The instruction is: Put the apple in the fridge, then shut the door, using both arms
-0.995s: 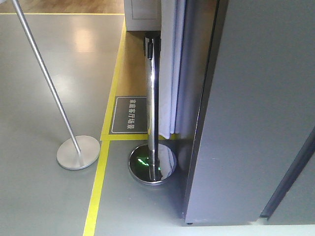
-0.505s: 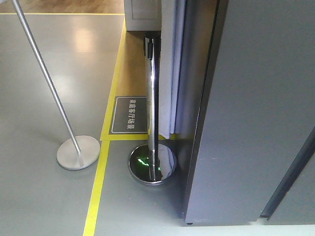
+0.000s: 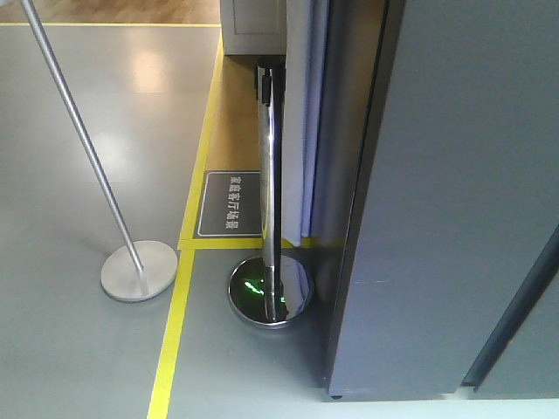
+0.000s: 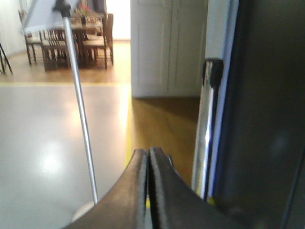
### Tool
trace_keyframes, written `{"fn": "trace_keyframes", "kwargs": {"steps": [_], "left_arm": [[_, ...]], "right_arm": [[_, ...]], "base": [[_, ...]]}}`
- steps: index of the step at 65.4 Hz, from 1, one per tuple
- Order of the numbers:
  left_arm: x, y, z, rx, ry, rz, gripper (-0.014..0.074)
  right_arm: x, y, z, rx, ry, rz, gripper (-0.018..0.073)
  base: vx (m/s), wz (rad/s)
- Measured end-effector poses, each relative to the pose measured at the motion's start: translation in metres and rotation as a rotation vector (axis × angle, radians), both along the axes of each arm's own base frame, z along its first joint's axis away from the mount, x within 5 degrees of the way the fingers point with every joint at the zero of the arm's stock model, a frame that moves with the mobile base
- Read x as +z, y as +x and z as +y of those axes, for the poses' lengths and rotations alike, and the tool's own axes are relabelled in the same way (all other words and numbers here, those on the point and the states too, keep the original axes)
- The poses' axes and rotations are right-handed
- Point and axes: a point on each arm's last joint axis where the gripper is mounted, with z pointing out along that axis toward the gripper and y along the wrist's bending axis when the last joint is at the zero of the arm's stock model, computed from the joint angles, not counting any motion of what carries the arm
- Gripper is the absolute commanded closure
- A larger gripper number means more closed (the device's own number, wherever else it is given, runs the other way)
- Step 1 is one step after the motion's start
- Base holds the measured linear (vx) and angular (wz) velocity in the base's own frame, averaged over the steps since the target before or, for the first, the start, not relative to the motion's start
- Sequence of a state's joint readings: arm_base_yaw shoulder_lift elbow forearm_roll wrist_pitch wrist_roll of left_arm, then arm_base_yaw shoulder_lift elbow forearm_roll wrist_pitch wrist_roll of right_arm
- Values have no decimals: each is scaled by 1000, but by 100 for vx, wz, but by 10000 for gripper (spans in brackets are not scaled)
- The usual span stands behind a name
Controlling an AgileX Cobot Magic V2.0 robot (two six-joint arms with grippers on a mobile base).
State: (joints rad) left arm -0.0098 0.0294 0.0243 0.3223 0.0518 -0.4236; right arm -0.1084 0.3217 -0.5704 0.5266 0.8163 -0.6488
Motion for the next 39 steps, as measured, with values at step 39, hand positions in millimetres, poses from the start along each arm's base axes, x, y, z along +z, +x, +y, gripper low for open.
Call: {"fn": "trace_keyframes", "kwargs": {"steps": [39], "left_arm": [[1,-3,0,5,23,-31,605]], "right_arm": [[0,0,0,0,0,1,562]], "base": [[0,0]]}}
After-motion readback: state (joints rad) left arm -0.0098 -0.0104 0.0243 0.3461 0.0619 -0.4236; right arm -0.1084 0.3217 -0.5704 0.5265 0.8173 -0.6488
